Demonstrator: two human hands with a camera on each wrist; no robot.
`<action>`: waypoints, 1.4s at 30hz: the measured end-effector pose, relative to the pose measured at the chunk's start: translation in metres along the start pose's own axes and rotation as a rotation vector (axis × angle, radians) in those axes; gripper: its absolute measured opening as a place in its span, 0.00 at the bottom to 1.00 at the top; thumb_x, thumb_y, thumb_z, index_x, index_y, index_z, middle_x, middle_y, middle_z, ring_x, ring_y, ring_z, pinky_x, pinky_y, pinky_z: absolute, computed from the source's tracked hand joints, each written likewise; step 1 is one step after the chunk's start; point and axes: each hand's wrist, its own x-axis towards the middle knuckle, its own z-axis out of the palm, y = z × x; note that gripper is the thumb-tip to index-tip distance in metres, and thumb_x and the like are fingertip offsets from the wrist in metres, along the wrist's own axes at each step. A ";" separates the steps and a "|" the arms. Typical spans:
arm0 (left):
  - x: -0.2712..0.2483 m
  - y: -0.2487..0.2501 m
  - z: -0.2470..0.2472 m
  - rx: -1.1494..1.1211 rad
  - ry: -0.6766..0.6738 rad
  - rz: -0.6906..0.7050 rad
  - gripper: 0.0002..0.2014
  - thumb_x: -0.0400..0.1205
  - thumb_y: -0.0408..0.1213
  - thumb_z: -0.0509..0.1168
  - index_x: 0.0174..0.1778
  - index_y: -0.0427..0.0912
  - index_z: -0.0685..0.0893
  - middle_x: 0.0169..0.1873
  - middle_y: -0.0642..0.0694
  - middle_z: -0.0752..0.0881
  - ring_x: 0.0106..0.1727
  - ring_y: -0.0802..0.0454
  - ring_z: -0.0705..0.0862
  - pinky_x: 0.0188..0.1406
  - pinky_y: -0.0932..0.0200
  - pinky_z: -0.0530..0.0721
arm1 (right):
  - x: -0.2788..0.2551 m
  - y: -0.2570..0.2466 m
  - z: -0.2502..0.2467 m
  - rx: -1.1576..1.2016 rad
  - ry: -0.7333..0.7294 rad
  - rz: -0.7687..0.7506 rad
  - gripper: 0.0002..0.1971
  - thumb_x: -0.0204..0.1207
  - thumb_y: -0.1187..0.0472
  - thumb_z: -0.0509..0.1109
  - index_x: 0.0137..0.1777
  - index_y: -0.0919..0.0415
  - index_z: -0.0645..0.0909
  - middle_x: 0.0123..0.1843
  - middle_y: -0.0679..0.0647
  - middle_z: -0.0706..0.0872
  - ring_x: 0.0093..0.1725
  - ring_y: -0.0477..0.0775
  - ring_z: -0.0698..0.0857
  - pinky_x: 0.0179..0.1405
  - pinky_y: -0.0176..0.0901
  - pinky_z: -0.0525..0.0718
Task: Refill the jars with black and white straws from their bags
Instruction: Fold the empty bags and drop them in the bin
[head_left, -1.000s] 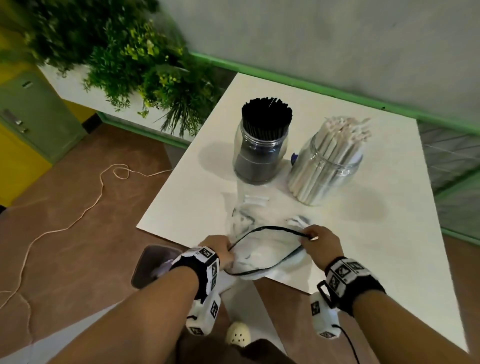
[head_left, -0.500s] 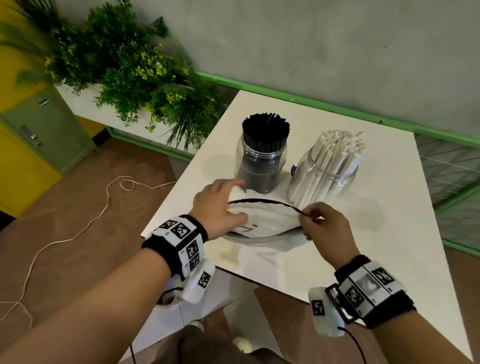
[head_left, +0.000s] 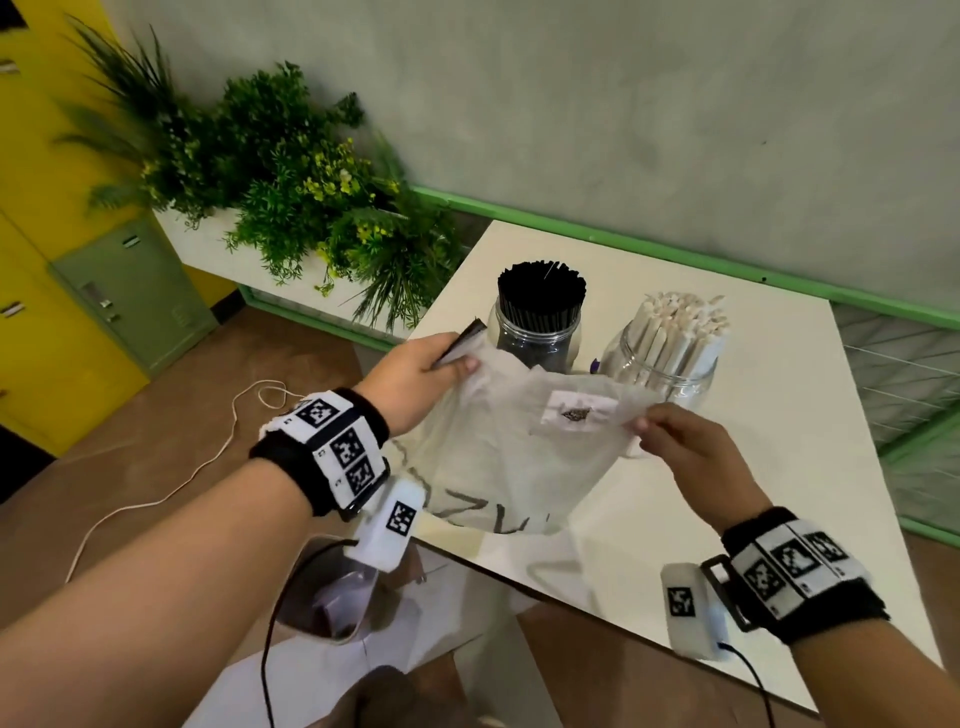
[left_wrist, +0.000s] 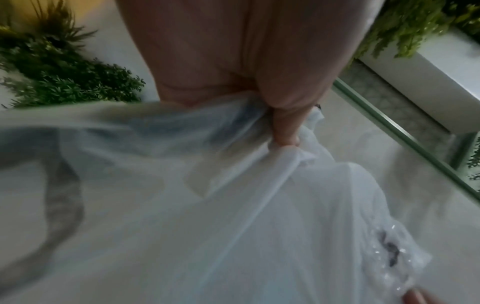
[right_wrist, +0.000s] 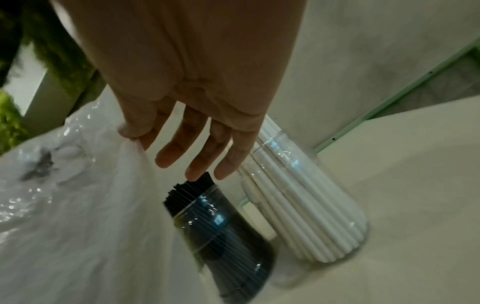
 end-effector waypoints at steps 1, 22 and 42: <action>0.001 -0.002 -0.002 -0.030 0.006 -0.015 0.11 0.84 0.41 0.62 0.55 0.39 0.82 0.50 0.38 0.87 0.53 0.42 0.84 0.55 0.51 0.79 | 0.001 -0.006 0.002 0.101 0.009 0.008 0.10 0.73 0.44 0.72 0.42 0.49 0.86 0.42 0.42 0.87 0.45 0.47 0.82 0.50 0.44 0.81; 0.045 -0.137 -0.004 -0.183 0.264 -0.617 0.19 0.84 0.50 0.60 0.50 0.34 0.83 0.50 0.33 0.85 0.53 0.35 0.83 0.54 0.49 0.82 | 0.036 0.032 0.014 -0.100 0.603 0.168 0.23 0.80 0.55 0.68 0.73 0.54 0.68 0.63 0.50 0.72 0.57 0.53 0.78 0.57 0.47 0.77; -0.067 -0.181 0.059 -0.634 -0.124 -1.023 0.07 0.79 0.32 0.69 0.38 0.38 0.77 0.13 0.47 0.75 0.16 0.54 0.74 0.20 0.62 0.77 | -0.059 0.144 0.085 -0.772 -0.604 0.044 0.34 0.74 0.54 0.76 0.78 0.57 0.68 0.84 0.56 0.58 0.83 0.62 0.55 0.82 0.53 0.55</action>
